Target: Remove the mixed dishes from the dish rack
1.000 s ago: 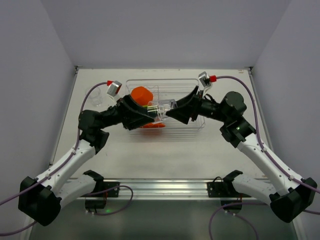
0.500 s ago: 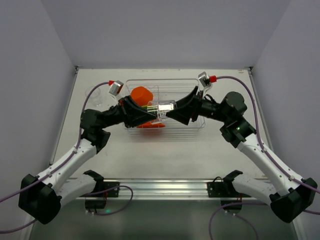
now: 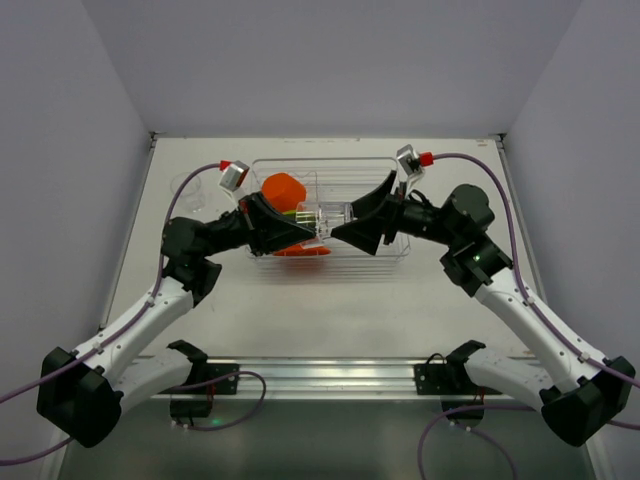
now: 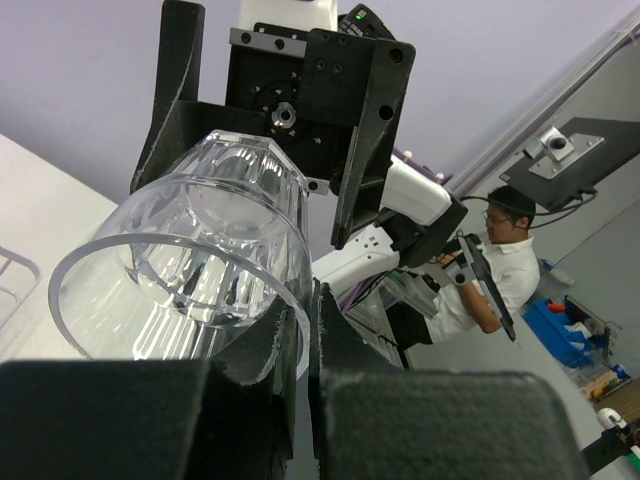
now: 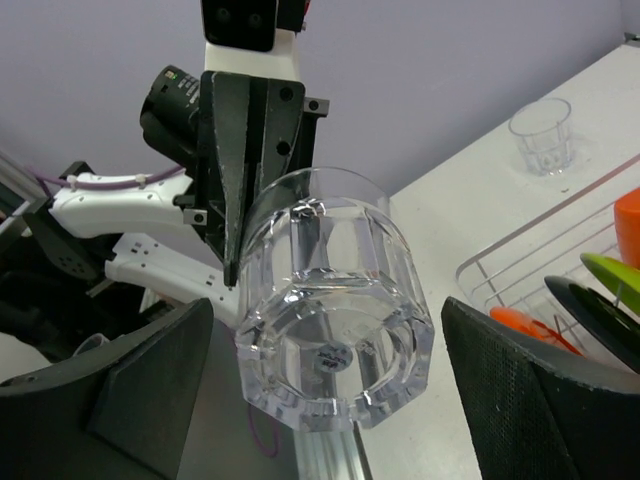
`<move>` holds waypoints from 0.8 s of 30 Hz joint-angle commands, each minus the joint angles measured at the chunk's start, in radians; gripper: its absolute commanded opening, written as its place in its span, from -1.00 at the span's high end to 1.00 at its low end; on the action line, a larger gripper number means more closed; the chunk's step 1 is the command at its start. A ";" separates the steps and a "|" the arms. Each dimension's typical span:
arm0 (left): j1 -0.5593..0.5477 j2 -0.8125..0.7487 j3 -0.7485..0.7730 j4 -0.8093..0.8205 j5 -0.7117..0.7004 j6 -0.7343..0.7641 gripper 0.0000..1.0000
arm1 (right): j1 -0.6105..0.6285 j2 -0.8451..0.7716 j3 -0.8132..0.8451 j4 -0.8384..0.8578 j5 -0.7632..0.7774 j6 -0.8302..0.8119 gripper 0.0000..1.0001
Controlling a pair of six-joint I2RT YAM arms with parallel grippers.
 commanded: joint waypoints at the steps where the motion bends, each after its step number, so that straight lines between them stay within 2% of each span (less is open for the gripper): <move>1: -0.013 -0.010 0.054 -0.001 -0.006 0.034 1.00 | 0.003 -0.033 -0.010 0.039 0.007 0.000 -0.98; 7: -0.010 -0.013 0.061 0.007 0.005 0.032 1.00 | -0.006 -0.073 -0.022 0.025 0.041 -0.006 -0.98; 11: 0.014 -0.032 0.086 -0.073 0.005 0.075 1.00 | -0.037 -0.112 -0.054 0.038 0.047 0.001 -0.98; 20: 0.241 -0.068 0.080 -0.145 0.094 0.064 1.00 | -0.135 -0.179 -0.112 0.028 0.030 0.026 -0.98; 23: 0.335 -0.091 0.141 -0.346 0.108 0.173 1.00 | -0.166 -0.187 -0.134 0.027 0.018 0.029 -0.98; 24: 0.378 -0.096 0.191 -0.419 0.103 0.252 1.00 | -0.170 -0.185 -0.134 0.016 0.012 0.027 -0.98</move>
